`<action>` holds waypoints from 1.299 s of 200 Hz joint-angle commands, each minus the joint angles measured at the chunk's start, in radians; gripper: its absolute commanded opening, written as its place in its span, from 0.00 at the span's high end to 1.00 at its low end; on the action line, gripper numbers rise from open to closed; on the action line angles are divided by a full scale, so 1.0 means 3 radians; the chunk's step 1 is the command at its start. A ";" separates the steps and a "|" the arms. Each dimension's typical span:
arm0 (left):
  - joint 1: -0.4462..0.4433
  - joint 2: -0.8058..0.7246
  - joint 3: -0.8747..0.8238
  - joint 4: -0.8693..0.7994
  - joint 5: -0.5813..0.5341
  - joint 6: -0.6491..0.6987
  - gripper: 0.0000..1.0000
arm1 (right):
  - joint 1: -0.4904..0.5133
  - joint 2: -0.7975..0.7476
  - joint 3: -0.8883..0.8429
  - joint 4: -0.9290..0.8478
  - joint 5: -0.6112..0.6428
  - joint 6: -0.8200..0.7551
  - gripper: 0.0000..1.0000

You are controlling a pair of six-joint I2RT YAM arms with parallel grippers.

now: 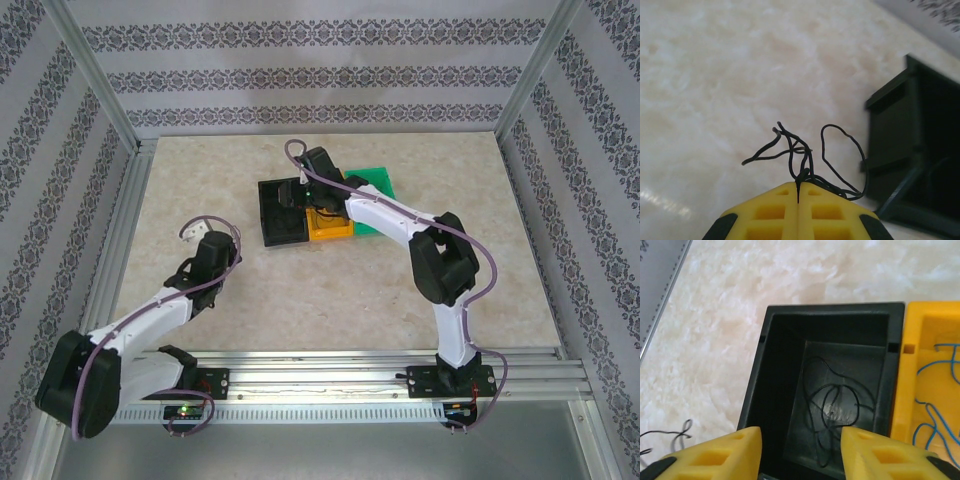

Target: Untangle the cables

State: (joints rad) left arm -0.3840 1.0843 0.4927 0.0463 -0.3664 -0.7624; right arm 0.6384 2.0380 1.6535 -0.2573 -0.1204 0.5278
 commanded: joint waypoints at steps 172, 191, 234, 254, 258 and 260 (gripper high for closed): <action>0.0162 0.1316 0.1384 0.0795 0.1571 0.0542 0.00 | -0.0745 -0.2490 -0.2262 0.0198 0.0962 0.0079 0.50; 0.0166 0.0958 0.1118 0.0652 0.1001 0.0526 0.00 | -0.0976 -0.2734 -0.2447 0.0129 0.1189 0.0073 0.50; 0.0180 0.0000 0.0716 -0.0939 -0.0814 0.0761 0.00 | -0.1455 -0.3398 -0.3195 0.0442 0.1911 -0.0375 0.33; 0.0280 -0.0263 0.0428 -0.1242 -0.1551 0.0831 0.01 | -0.1479 -0.3425 -0.3641 0.1002 0.2165 -0.0960 0.12; 0.0304 -0.0302 0.0351 -0.1205 -0.1626 0.0859 0.00 | -0.1479 -0.3402 -0.3706 0.1085 0.2178 -0.1068 0.09; 0.0328 -0.0313 0.0311 -0.1174 -0.1661 0.0879 0.01 | -0.1479 -0.3381 -0.3731 0.1118 0.2193 -0.1107 0.08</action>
State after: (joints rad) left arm -0.3309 1.0431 0.6868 -0.1066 -0.5102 -0.5667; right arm 0.1963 1.0031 0.6460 -0.0971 0.4072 0.4126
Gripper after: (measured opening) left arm 0.994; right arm 0.832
